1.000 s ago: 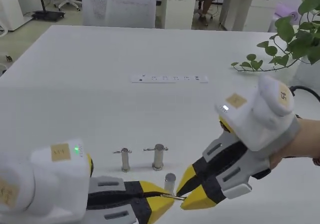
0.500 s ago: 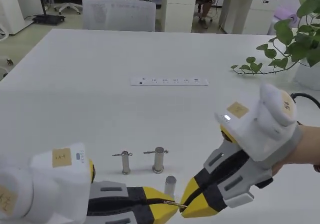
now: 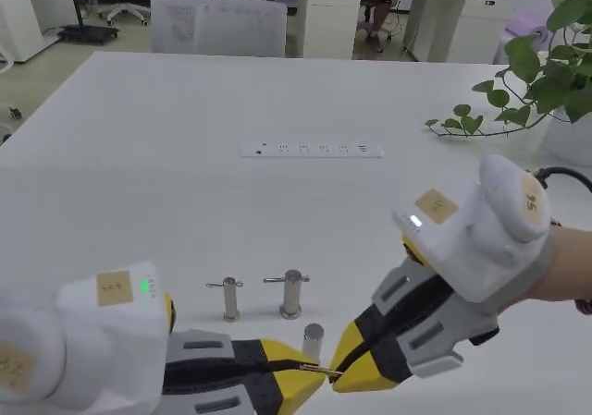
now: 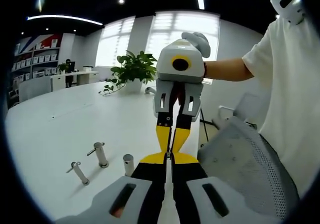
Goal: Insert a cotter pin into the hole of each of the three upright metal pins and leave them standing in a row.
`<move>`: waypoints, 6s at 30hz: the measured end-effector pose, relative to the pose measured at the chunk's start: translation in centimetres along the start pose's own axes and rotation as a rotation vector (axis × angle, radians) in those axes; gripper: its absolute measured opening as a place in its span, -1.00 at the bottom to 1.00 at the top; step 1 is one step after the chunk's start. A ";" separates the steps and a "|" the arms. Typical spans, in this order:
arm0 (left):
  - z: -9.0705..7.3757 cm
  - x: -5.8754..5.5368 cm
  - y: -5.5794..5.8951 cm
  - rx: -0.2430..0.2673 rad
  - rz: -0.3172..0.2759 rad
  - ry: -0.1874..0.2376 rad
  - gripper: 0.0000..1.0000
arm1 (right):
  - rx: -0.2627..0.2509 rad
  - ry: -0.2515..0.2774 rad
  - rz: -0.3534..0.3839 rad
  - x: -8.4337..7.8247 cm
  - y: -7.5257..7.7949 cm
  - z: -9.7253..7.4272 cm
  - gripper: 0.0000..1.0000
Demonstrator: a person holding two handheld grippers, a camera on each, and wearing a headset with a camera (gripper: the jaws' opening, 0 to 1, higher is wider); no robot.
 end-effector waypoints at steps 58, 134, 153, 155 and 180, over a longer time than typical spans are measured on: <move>3.9 -2.6 -5.1 0.202 -0.088 -0.026 -0.36 | -0.155 -0.375 -0.012 -4.9 6.0 1.4 -0.94; 7.8 -4.2 -6.0 0.185 -0.079 -0.060 -0.76 | -0.106 -0.466 -0.106 -2.6 6.6 2.3 -0.94; 8.0 -4.2 -5.9 0.184 -0.079 -0.062 -0.76 | -0.090 -0.431 -0.100 -1.3 6.5 3.0 -0.93; 8.1 -4.3 -6.0 0.182 -0.087 -0.056 -0.76 | -0.088 -0.422 -0.091 -1.3 6.5 3.1 -0.93; 8.1 -4.6 -6.0 0.183 -0.082 -0.063 -0.76 | -0.097 -0.383 0.023 -2.0 6.3 2.4 -0.77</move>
Point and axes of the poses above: the centre of the closed fingertips' face, and the gripper's own axes: z roughly forward along the fingers, y roughly to its right, x roughly out of its top, the point moved 10 cm from there along -z, roughly backward along the fingers, and after that the axes turned 12 degrees about -y, right-handed, at the moved point
